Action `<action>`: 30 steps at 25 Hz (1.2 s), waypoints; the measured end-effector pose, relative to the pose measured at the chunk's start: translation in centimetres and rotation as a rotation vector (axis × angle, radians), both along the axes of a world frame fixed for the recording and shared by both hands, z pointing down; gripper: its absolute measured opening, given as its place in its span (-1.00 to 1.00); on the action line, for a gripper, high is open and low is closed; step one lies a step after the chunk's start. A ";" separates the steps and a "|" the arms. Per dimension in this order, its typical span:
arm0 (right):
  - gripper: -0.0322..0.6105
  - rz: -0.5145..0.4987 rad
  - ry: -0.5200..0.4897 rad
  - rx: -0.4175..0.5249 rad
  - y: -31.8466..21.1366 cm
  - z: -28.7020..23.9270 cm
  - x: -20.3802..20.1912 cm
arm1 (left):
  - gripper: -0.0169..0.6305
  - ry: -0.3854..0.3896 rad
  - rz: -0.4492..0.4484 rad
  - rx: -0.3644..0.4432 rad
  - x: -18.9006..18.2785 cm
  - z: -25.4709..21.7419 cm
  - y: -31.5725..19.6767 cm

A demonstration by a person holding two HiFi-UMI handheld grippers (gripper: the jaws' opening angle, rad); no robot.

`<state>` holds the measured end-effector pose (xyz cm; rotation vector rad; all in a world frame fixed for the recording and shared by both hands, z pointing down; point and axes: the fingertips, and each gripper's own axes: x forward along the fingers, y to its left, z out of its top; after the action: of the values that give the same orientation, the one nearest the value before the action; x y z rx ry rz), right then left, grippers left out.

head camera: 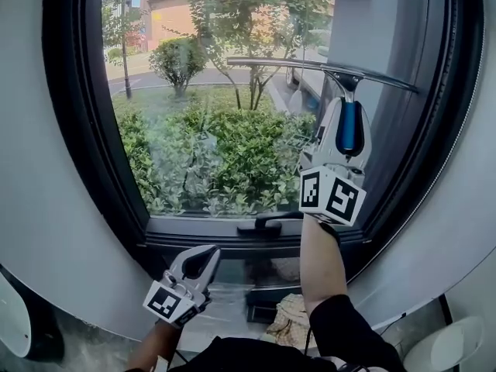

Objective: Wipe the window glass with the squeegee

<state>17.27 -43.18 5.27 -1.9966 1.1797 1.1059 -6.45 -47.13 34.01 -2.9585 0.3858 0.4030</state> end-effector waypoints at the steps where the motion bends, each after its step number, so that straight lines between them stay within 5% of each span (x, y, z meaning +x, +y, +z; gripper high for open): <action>1: -0.49 0.001 0.000 -0.002 0.0 0.1 0.0 | -0.95 0.000 0.001 -0.001 0.1 0.1 0.0; 30: -0.48 0.011 -0.026 -0.039 0.3 3.1 -0.3 | -0.95 -0.012 0.012 -0.005 -0.5 0.7 0.3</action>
<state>17.01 -42.86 8.34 -2.0434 1.1862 1.0664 -6.97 -46.86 34.67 -2.9682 0.3687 0.3862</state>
